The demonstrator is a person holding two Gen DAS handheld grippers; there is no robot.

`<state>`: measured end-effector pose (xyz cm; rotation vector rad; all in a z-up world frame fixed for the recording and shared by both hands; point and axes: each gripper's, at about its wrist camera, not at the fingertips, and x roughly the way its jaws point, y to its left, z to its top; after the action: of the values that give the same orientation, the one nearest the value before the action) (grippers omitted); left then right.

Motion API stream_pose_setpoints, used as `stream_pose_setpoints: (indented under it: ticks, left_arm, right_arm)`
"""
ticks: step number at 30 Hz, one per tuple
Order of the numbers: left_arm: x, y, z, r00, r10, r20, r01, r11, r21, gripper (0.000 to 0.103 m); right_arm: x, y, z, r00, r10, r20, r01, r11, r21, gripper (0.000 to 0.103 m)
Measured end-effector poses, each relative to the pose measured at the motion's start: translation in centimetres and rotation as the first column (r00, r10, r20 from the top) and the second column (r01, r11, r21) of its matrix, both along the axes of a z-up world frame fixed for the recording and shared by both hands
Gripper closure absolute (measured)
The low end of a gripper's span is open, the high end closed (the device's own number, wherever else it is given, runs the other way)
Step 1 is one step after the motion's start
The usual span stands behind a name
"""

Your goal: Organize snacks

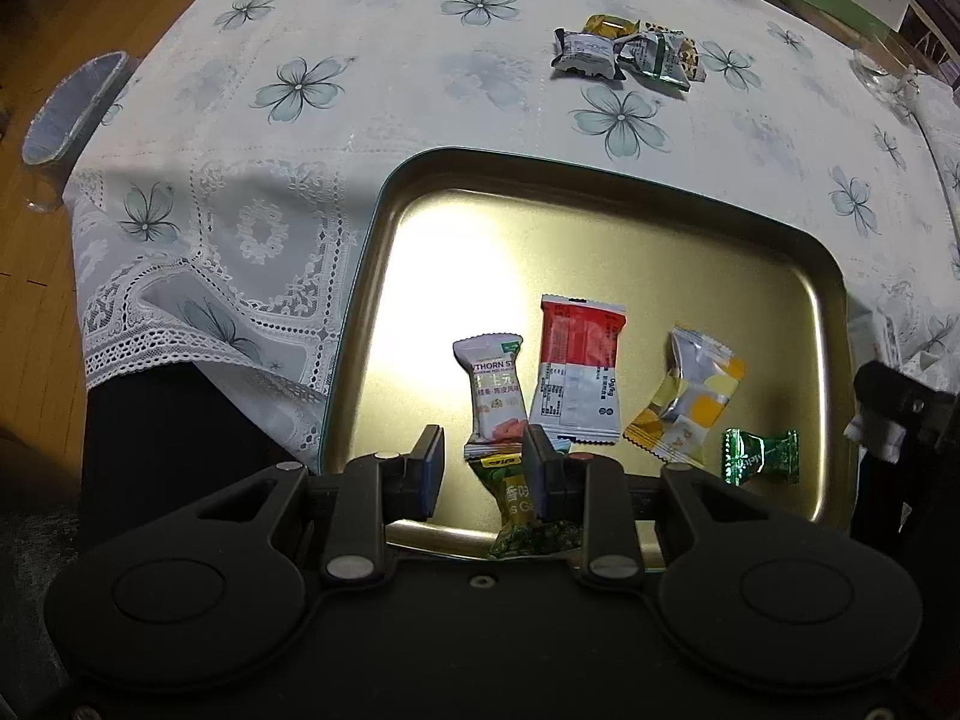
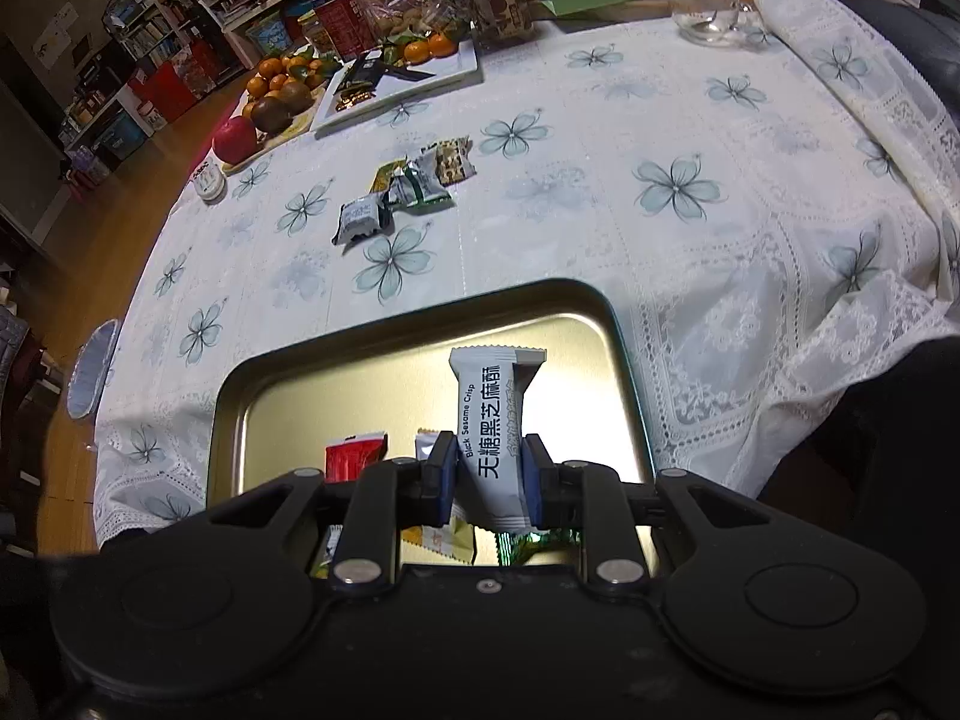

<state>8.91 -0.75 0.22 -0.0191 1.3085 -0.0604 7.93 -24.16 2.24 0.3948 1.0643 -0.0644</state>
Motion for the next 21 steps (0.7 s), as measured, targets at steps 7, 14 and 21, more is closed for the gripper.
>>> stream_pose_setpoints:
  ticks: [7,14,21]
  left_arm:
    - [-0.4,-0.5,0.4,1.0,-0.012,0.027,0.011,1.0,0.027,0.064]
    - [-1.0,-0.8,0.5,0.999,-0.021,0.033,0.02,0.999,0.031,0.064]
    - [-2.2,-1.0,0.2,0.999,-0.029,0.031,0.028,0.999,0.042,0.064]
  right_arm:
    - [0.7,0.1,1.4,0.997,-0.009,0.074,0.011,1.0,-0.02,0.076]
    - [-0.5,1.0,1.5,0.998,0.022,0.065,-0.021,1.0,-0.024,0.074]
    - [-3.0,2.0,0.2,0.999,0.048,0.017,-0.048,0.999,0.0,0.074]
